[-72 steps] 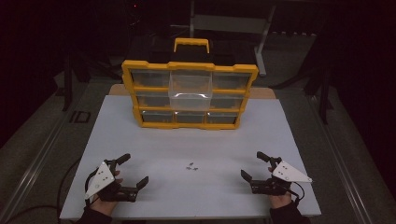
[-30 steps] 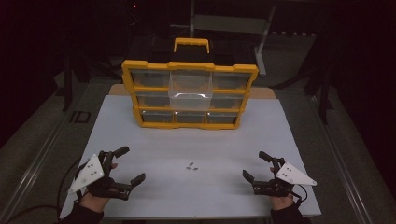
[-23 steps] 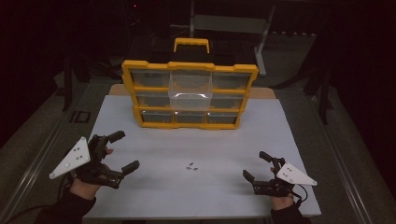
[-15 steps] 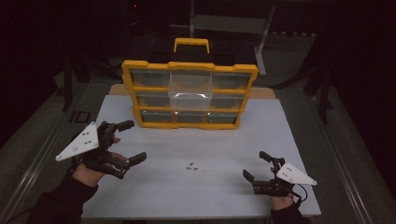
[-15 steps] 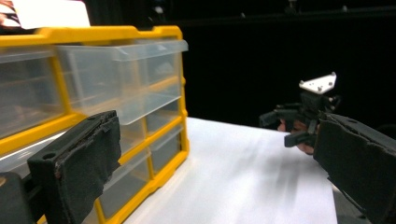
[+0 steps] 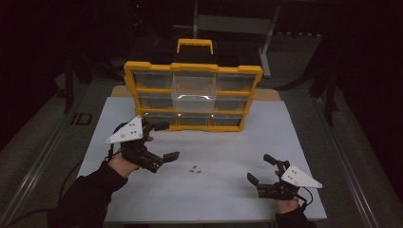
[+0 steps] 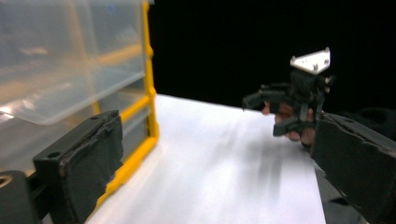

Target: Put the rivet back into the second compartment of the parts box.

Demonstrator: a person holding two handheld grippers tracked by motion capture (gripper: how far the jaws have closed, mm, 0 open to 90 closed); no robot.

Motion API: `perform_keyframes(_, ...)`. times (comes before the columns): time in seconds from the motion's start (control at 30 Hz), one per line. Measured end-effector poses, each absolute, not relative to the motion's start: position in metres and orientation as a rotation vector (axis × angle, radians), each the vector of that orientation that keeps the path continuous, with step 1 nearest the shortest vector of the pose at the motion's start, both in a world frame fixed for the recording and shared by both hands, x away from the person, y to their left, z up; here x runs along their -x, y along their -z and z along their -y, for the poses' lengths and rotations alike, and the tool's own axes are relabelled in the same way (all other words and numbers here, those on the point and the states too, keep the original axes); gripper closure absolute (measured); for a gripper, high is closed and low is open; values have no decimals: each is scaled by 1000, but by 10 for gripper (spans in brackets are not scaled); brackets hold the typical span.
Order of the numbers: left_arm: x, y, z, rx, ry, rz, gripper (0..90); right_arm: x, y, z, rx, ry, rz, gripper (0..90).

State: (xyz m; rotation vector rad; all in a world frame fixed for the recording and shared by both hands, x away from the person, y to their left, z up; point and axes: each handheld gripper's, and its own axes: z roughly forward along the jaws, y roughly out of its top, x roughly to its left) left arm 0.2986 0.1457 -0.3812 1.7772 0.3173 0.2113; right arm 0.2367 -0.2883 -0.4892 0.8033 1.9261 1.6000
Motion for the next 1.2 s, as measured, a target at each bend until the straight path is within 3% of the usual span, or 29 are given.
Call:
perform_keyframes(0.3, -311, 414, -115, -1838, -185, -332, 27, -237, 490, 288, -801, -1602, -1934, 91)
perform_keyframes(0.53, -320, 442, -97, -1952, -157, -341, 85, -237, 490, 289, -803, -1602, -1940, 91)
perform_keyframes(0.8, -326, 467, -89, -2006, -112, -393, 195, -237, 490, 288, -803, -1603, -1946, 91)
perform_keyframes(1.1, -337, 492, -83, -2140, -78, -468, 420, -237, 490, 288, -803, -1605, -1951, 92)
perform_keyframes(1.2, -340, 498, -83, -2163, -65, -484, 452, -237, 490, 288, -807, -1606, -1952, 92)
